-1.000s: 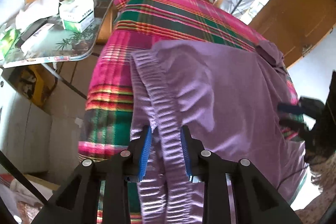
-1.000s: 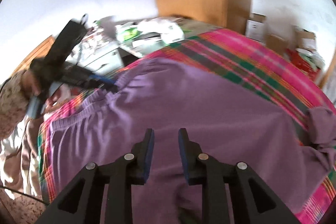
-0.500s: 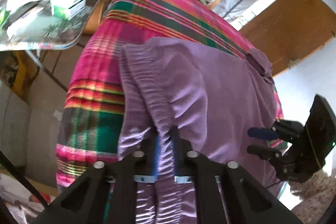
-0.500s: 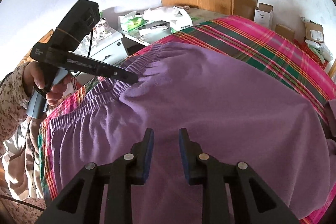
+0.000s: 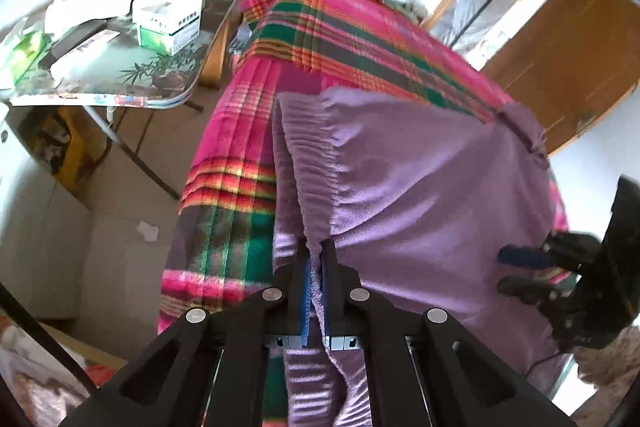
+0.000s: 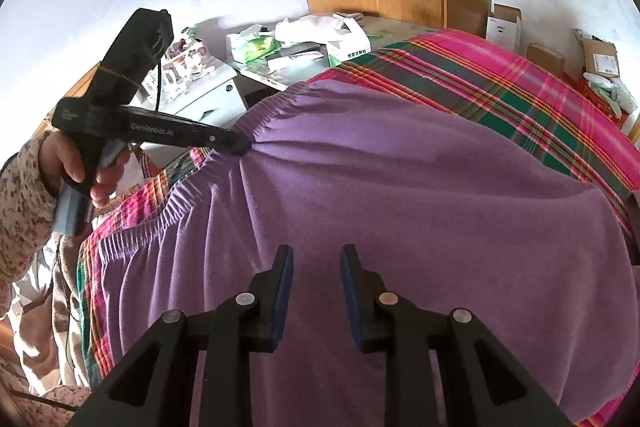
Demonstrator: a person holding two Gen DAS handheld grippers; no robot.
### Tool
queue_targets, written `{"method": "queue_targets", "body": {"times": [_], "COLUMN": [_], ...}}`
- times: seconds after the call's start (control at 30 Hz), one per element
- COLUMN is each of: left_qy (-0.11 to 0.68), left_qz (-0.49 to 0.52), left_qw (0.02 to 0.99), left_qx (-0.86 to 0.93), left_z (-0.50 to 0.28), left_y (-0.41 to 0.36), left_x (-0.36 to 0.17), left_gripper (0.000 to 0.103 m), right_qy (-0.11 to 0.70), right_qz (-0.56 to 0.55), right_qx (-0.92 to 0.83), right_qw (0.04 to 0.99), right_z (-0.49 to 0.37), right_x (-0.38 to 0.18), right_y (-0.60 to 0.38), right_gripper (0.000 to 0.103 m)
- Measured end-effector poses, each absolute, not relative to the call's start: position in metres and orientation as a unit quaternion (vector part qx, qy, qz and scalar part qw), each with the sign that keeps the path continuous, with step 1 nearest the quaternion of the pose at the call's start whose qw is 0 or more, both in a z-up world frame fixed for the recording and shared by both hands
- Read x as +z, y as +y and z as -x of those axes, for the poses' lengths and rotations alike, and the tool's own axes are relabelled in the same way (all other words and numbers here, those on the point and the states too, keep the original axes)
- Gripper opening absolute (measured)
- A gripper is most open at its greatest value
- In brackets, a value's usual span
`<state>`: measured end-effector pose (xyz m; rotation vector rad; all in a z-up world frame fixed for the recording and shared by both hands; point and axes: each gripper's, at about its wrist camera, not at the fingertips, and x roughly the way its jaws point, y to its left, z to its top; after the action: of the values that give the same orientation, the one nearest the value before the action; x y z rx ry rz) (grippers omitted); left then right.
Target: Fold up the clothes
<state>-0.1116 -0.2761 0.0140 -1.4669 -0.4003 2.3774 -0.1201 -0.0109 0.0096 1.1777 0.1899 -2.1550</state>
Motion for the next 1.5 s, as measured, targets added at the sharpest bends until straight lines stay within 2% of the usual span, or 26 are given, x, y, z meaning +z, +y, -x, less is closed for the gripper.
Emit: {"method": "queue_targets", "body": {"times": [0.1,0.33,0.5,0.6,0.77,0.97,1.17,1.27,1.33,1.5], "left_qy": [-0.154,-0.110,-0.101,-0.068,-0.054,-0.003,0.059,0.086,0.107,0.153], "left_qz": [0.515,0.518,0.495,0.480,0.449,0.435,0.427,0.428,0.428,0.420], "left_qw": [0.155,0.112,0.064,0.049,0.115,0.243,0.346,0.361,0.367,0.376], "left_qx": [0.829,0.841,0.860,0.873,0.884,0.867,0.833,0.824,0.819,0.812], "left_z": [0.110,0.105,0.094,0.084,0.078,0.089,0.082,0.078,0.073,0.060], "left_y": [-0.279,-0.267,-0.276,-0.270,-0.230,-0.129,-0.031,0.003,0.020,0.042], "left_x": [0.013,0.026,0.042,0.056,0.079,0.081,0.071,0.063,0.058,0.050], "left_gripper": [0.008,0.012,0.012,0.012,0.012,0.012,0.012,0.012,0.012,0.012], "right_qy": [0.067,0.023,0.010,-0.006,-0.025,-0.059,-0.103,-0.147,-0.164,-0.182], "right_qz": [-0.449,-0.421,-0.402,-0.394,-0.396,-0.417,-0.437,-0.442,-0.445,-0.450], "right_qx": [-0.828,-0.853,-0.879,-0.894,-0.910,-0.907,-0.894,-0.885,-0.880,-0.874], "right_qw": [0.330,0.309,0.258,0.213,0.125,0.022,0.002,0.009,0.010,0.017], "right_z": [0.120,0.123,0.126,0.126,0.126,0.139,0.156,0.167,0.174,0.189], "right_x": [0.011,0.033,0.051,0.059,0.058,0.040,0.020,0.012,0.007,-0.002], "right_y": [-0.005,0.034,0.084,0.123,0.188,0.261,0.296,0.310,0.318,0.324], "right_gripper": [0.025,0.025,0.025,0.025,0.025,0.025,0.025,0.026,0.031,0.034]}}
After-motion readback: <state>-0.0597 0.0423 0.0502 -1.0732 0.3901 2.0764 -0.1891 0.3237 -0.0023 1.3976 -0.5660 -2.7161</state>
